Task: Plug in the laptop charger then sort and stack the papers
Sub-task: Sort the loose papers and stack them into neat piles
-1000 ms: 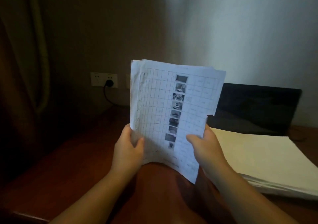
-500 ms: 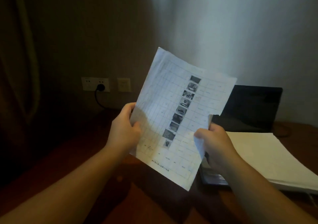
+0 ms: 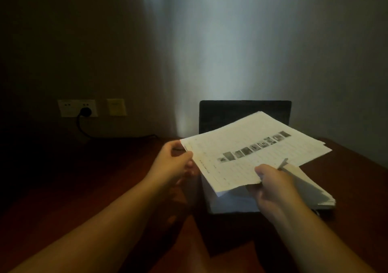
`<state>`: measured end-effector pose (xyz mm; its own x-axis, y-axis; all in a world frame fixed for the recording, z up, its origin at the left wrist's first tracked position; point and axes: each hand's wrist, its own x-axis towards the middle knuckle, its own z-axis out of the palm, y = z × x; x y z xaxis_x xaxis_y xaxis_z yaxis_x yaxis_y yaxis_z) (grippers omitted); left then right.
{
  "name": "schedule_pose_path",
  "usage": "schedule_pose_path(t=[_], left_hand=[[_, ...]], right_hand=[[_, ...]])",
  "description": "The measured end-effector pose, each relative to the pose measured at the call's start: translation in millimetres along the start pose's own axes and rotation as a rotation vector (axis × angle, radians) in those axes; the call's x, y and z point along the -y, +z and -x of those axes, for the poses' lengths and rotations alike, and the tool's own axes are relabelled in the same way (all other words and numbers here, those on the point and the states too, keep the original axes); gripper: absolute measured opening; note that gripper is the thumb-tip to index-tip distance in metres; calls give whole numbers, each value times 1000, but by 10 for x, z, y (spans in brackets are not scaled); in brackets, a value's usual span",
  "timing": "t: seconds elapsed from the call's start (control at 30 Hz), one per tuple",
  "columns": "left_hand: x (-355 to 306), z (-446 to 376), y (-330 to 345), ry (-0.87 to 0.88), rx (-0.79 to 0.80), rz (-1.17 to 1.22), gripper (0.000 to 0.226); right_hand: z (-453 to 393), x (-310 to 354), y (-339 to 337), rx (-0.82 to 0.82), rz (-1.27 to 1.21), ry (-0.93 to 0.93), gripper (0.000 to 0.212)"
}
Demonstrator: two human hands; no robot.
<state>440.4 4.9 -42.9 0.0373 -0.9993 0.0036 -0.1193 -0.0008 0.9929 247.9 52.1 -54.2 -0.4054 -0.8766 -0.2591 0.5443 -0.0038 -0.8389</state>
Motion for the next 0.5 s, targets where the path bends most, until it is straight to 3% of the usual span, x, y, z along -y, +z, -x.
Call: schedule_pose_path(t=[0.1,0.17,0.27,0.37,0.5], left_hand=[[3,65,219,-38,196,-91,35],[7,75,320,-52,246,-83,30],[14,67,466,3,222,-175,13],[64,-15,558,78,159,-320,20],[192,-149,600,70,156,-424,30]], right_hand=[[30,35,-126,-39,11,-9,25],[82,62,-162,-39,5,4,29],[104,75,-202,-47,7,25,28],[64,66,-236,-58,95,36,15],[59,22,-354,-42,229,80,28]])
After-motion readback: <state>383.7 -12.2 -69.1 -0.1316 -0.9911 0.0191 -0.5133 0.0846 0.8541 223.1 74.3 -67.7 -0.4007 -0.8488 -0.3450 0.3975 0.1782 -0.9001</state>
